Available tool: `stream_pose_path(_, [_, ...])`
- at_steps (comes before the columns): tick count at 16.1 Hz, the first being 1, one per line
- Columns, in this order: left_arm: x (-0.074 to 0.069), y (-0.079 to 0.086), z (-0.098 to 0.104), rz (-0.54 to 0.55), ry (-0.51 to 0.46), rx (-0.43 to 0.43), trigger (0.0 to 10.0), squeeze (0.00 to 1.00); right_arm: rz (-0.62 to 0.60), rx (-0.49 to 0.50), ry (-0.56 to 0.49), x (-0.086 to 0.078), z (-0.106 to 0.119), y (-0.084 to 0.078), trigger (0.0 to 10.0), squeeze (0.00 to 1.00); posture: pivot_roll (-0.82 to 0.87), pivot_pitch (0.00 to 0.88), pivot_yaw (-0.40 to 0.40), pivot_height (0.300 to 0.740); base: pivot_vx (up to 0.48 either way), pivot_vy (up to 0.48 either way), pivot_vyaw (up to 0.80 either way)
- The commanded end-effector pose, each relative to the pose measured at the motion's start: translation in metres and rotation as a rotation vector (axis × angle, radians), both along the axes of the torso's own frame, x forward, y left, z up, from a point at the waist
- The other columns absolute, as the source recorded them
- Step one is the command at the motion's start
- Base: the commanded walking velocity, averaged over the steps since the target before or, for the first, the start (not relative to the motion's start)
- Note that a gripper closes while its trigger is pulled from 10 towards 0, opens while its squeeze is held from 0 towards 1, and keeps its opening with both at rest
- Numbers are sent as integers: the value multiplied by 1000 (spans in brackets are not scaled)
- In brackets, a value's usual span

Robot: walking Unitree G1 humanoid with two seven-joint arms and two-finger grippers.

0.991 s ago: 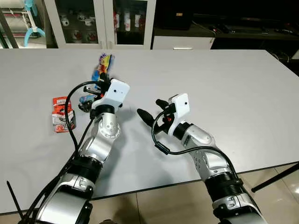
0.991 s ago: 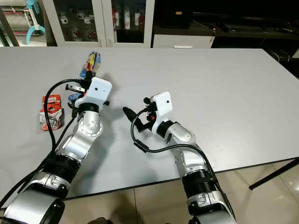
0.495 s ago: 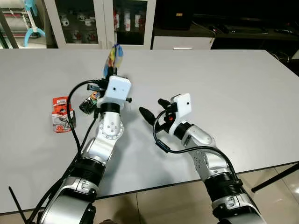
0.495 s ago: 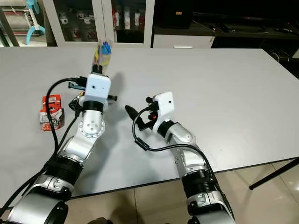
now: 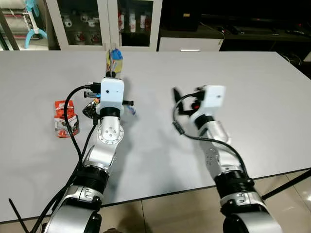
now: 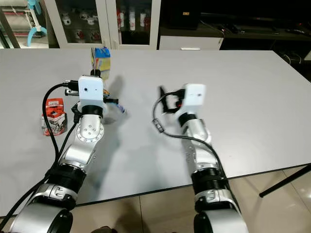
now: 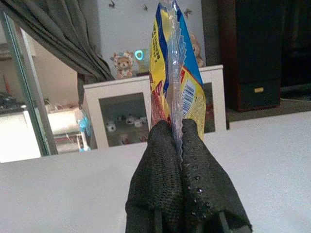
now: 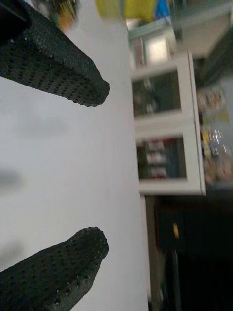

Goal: Picking trash to rubbish bin

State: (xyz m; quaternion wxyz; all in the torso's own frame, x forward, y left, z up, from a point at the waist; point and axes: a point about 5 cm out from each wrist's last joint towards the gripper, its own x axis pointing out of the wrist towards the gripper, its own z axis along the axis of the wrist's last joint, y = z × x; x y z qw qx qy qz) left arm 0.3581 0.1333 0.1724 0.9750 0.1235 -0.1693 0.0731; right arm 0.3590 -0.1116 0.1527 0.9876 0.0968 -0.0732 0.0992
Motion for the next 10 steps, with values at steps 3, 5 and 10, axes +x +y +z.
stream_pose_path(3, [-1,-6,-5,-56,20,-11,10000,0,-90,-27,-48,4,8,-15,10000,0,-43,29,-94,740,0,0,0])
stream_pose_path(5, [-1,-8,-4,-80,22,-11,10000,0,-130,-36,-45,4,6,-20,10000,0,-45,31,-92,740,0,0,0])
stream_pose_path(10, [-1,-11,-6,-92,31,-3,10000,0,-136,-37,-41,5,3,-19,10000,0,-45,36,-92,740,-107,0,0])
